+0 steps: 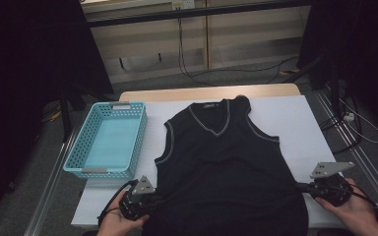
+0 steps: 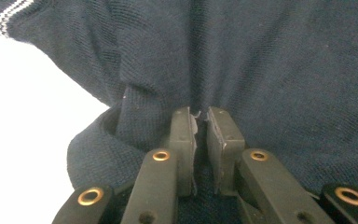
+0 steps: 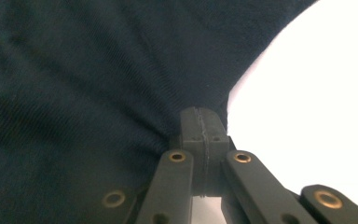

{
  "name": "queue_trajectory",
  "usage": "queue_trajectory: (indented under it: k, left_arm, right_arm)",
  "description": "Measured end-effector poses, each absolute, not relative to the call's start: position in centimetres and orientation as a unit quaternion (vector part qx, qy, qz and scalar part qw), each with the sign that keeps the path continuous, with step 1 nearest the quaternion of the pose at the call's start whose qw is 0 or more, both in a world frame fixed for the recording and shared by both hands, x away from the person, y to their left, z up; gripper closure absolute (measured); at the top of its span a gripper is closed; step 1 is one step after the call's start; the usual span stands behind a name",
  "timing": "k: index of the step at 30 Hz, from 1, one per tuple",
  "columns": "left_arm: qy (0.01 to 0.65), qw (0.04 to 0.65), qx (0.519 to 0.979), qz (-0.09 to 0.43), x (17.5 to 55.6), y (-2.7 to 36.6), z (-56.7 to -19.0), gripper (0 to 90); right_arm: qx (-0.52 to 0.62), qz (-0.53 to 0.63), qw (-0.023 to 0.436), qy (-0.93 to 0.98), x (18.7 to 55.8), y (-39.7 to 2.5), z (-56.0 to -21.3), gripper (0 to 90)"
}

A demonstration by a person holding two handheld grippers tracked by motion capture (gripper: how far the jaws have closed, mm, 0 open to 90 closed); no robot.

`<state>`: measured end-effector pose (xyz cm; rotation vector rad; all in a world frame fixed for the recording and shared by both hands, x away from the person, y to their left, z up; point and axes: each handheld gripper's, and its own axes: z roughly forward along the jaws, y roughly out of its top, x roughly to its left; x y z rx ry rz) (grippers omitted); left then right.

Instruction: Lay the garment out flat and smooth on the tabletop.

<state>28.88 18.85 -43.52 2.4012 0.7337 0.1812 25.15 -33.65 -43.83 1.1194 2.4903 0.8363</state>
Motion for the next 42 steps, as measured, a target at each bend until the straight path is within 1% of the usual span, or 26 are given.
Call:
queue_trajectory:
  k: [3, 6, 8, 9, 10, 11, 12, 13, 14, 16, 18, 19, 22, 24, 26, 28, 29, 30, 31, 32, 33, 35, 40, 42]
  left_arm:
    - [0.274, 0.310, 0.908, 0.070, 28.9, 18.8, -43.5, 82.5]
    - [0.284, 0.315, 0.903, 0.061, 28.7, 18.8, -43.2, 85.4]
    - [0.282, 0.323, 0.901, 0.062, 28.7, 18.8, -43.0, 85.6]
    - [0.278, 0.329, 0.900, 0.064, 28.8, 18.7, -42.8, 84.8]
    - [0.279, 0.335, 0.898, 0.064, 28.8, 18.6, -42.7, 83.1]
    - [0.276, 0.341, 0.896, 0.070, 28.9, 18.6, -42.5, 81.2]
    - [0.277, 0.348, 0.893, 0.066, 29.0, 18.4, -42.3, 77.6]
    - [0.277, 0.348, 0.893, 0.074, 29.1, 18.1, -42.2, 73.9]
    - [0.273, 0.351, 0.893, 0.075, 29.3, 17.9, -42.1, 72.4]
    - [0.272, 0.349, 0.893, 0.082, 29.8, 17.2, -41.9, 68.7]
    - [0.263, 0.342, 0.897, 0.093, 30.3, 16.5, -42.1, 64.4]
    - [0.263, 0.340, 0.898, 0.096, 30.6, 16.1, -42.3, 62.2]
    - [0.263, 0.330, 0.903, 0.086, 31.1, 14.9, -43.2, 54.2]
    - [0.260, 0.316, 0.909, 0.079, 31.1, 14.2, -43.9, 54.8]
    - [0.251, 0.310, 0.912, 0.096, 30.8, 13.7, -44.2, 57.4]
    - [0.252, 0.310, 0.911, 0.104, 30.7, 13.8, -44.3, 65.2]
    - [0.255, 0.310, 0.909, 0.109, 30.7, 13.9, -44.3, 73.1]
    - [0.251, 0.308, 0.911, 0.110, 30.8, 14.1, -44.3, 80.1]
    - [0.256, 0.311, 0.909, 0.106, 30.8, 14.2, -44.2, 83.0]
    - [0.254, 0.309, 0.910, 0.107, 30.7, 14.2, -44.2, 85.7]
    - [0.247, 0.307, 0.912, 0.112, 30.6, 14.2, -44.1, 86.6]
    - [0.245, 0.304, 0.914, 0.114, 30.2, 14.2, -44.1, 87.3]
    - [0.247, 0.313, 0.913, 0.089, 29.9, 15.4, -43.9, 87.6]
    - [0.248, 0.314, 0.912, 0.088, 29.5, 15.8, -43.8, 87.5]
  right_arm:
    - [0.385, 0.279, 0.141, 0.868, 23.9, -34.0, -43.5, 90.0]
    - [0.388, 0.280, 0.143, 0.866, 22.8, -34.2, -43.3, 90.0]
    - [0.386, 0.290, 0.151, 0.862, 22.7, -34.0, -43.2, 90.0]
    - [0.385, 0.300, 0.154, 0.859, 22.8, -33.8, -43.1, 85.9]
    - [0.384, 0.307, 0.155, 0.857, 23.0, -33.6, -43.1, 78.8]
    - [0.383, 0.314, 0.158, 0.854, 23.3, -33.4, -43.0, 76.7]
    - [0.382, 0.321, 0.158, 0.852, 23.8, -33.2, -43.0, 74.7]
    - [0.380, 0.327, 0.162, 0.850, 24.3, -33.0, -43.0, 71.6]
    - [0.383, 0.332, 0.165, 0.846, 24.9, -32.7, -42.9, 68.9]
    - [0.385, 0.340, 0.166, 0.842, 26.2, -32.3, -42.9, 66.5]
    - [0.399, 0.340, 0.179, 0.833, 27.8, -32.0, -42.9, 61.4]
    - [0.402, 0.341, 0.182, 0.830, 28.3, -32.1, -43.0, 61.4]
    - [0.420, 0.343, 0.189, 0.818, 30.2, -32.4, -43.2, 57.6]
    - [0.429, 0.327, 0.194, 0.819, 31.2, -32.4, -43.7, 55.0]
    - [0.436, 0.308, 0.194, 0.823, 31.8, -32.4, -44.3, 51.9]
    - [0.437, 0.291, 0.185, 0.830, 32.1, -32.3, -44.9, 53.1]
    - [0.439, 0.298, 0.180, 0.828, 32.1, -32.3, -45.1, 58.3]
    - [0.438, 0.303, 0.172, 0.829, 32.1, -32.3, -45.0, 67.5]
    - [0.434, 0.303, 0.175, 0.830, 32.0, -32.2, -45.0, 77.3]
    - [0.435, 0.296, 0.181, 0.831, 31.8, -32.2, -44.9, 83.3]
    - [0.439, 0.295, 0.180, 0.830, 31.6, -32.3, -44.8, 85.8]
    - [0.437, 0.294, 0.184, 0.830, 31.2, -32.5, -44.7, 87.9]
    - [0.431, 0.287, 0.187, 0.835, 29.1, -32.8, -44.4, 88.8]
    - [0.431, 0.288, 0.185, 0.835, 28.3, -33.1, -44.4, 88.9]
